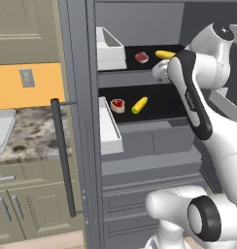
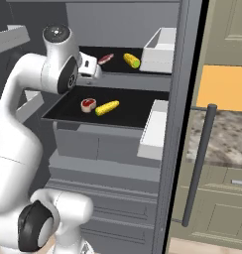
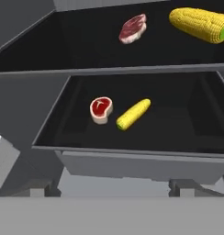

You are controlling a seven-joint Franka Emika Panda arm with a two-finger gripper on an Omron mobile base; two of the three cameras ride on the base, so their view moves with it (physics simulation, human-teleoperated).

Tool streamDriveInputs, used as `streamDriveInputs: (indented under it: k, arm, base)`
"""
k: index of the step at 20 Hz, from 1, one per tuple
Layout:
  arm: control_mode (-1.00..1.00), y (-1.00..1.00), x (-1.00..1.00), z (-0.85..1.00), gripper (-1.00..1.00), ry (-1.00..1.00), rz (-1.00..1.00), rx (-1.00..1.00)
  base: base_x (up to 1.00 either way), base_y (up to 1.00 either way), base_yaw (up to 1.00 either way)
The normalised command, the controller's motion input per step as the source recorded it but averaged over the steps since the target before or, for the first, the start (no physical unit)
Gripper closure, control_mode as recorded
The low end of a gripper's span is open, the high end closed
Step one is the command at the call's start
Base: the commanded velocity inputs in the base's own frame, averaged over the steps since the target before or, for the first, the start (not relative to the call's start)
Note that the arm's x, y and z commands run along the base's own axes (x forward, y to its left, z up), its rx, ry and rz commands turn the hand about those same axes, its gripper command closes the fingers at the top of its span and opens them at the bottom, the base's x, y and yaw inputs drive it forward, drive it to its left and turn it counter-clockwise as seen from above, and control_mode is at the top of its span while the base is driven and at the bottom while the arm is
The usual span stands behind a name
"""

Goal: Place one corn and one steak in each tupperware on the nearby counter, to pack two identical lunches.

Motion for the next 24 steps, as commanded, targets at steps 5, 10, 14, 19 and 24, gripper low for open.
streamDriveInputs:
  k: [5, 10, 14, 19, 24]
  arm:
    - [-1.0, -0.01, 0.5, 0.28, -1.0, -0.01, 0.0, 0.0]
    - [-1.0, 0.0, 0.4, 0.04, -1.0, -0.09, 0.0, -0.02]
    - [-1.0, -0.03, 0.7, 0.0, -1.0, 0.03, -0.01, 0.0]
    - [-1.0, 0.0, 0.74, -0.02, -1.0, 0.03, 0.0, 0.0]
    - [-1.0, 0.0, 0.79, -0.13, -1.0, 0.09, 0.0, 0.0]
  base:
    - [0.0, 0.0, 0.0]
    - [0.0, 0.0, 0.0]
    - [0.0, 0.0, 0.0]
    - [0.0, 0.0, 0.0]
    - [0.0, 0.0, 0.0]
